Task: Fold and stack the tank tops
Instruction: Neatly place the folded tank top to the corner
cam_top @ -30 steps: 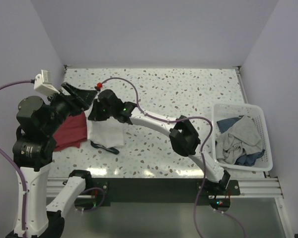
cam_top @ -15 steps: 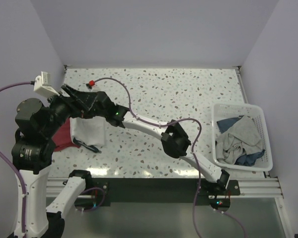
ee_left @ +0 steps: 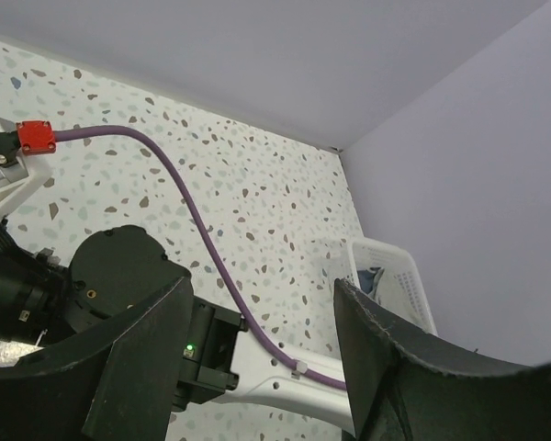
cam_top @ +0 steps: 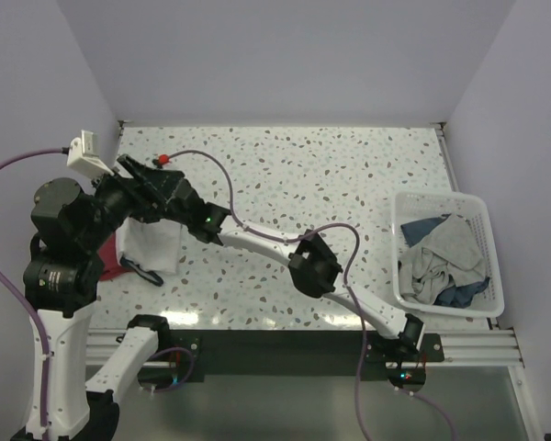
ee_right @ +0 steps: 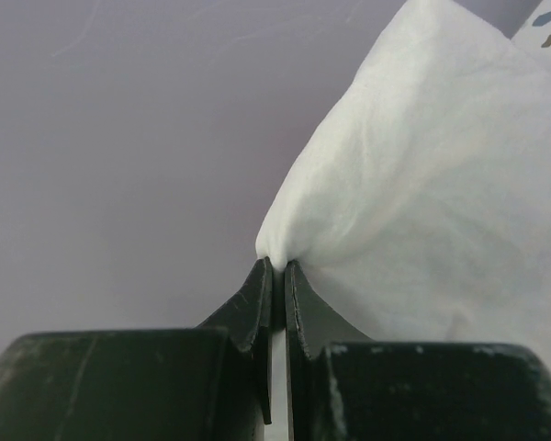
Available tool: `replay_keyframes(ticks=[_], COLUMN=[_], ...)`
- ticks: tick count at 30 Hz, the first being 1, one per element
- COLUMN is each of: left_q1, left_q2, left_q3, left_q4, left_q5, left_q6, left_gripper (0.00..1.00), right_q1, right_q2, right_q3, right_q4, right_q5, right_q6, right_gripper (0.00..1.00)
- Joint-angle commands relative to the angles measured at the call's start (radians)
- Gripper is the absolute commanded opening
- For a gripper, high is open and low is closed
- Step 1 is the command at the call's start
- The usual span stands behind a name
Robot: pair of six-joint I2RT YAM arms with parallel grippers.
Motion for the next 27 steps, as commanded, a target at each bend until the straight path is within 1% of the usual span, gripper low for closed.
replay_keyframes(ticks=[1, 9, 16, 18, 19, 21, 22, 24, 25, 27], left_q1=[0.002, 0.002, 0.002, 0.002, 0.002, 0.002, 0.002, 0.002, 0.002, 0.002], left_q2=[0.003, -0.001, -0.008, -0.008, -0.008, -0.009, -0.011, -0.012, -0.012, -0.012], left_q3=[-0.009, -0.020, -0.022, -0.022, -0.022, -0.023, -0.025, -0.029, -0.031, -0.037], left_q4=[0.024, 0.029, 0.029, 0.027, 0.027, 0.027, 0.027, 0.026, 0.027, 0.033], left_q5=[0.032, 0.041, 0.044, 0.042, 0.042, 0.042, 0.042, 0.041, 0.041, 0.042], left_q6=[0.023, 0.020, 0.018, 0.018, 0.020, 0.020, 0.020, 0.020, 0.020, 0.018], left_gripper=[0.68, 0.67, 0.67, 0.67, 0.67, 0.67, 0.67, 0.67, 0.67, 0.67], right_q1=[0.011, 0.030, 0.053, 0.059, 0.062, 0.065, 0.068, 0.068, 0.068, 0.068], right_q2=[0.019, 0.086, 0.135, 0.149, 0.152, 0.164, 0.167, 0.160, 0.155, 0.137], right_q3=[0.058, 0.097, 0.113, 0.111, 0.113, 0.121, 0.122, 0.124, 0.121, 0.110], right_q4=[0.108, 0.185, 0.217, 0.223, 0.226, 0.235, 0.239, 0.240, 0.239, 0.237], right_q5=[0.030, 0.027, 0.076, 0.090, 0.093, 0.099, 0.104, 0.107, 0.110, 0.113], right_q6=[0.011, 0.037, 0.047, 0.047, 0.050, 0.054, 0.050, 0.038, 0.035, 0.014], right_gripper=[0.00, 0.00, 0.00, 0.07, 0.20, 0.38, 0.53, 0.62, 0.68, 0.73])
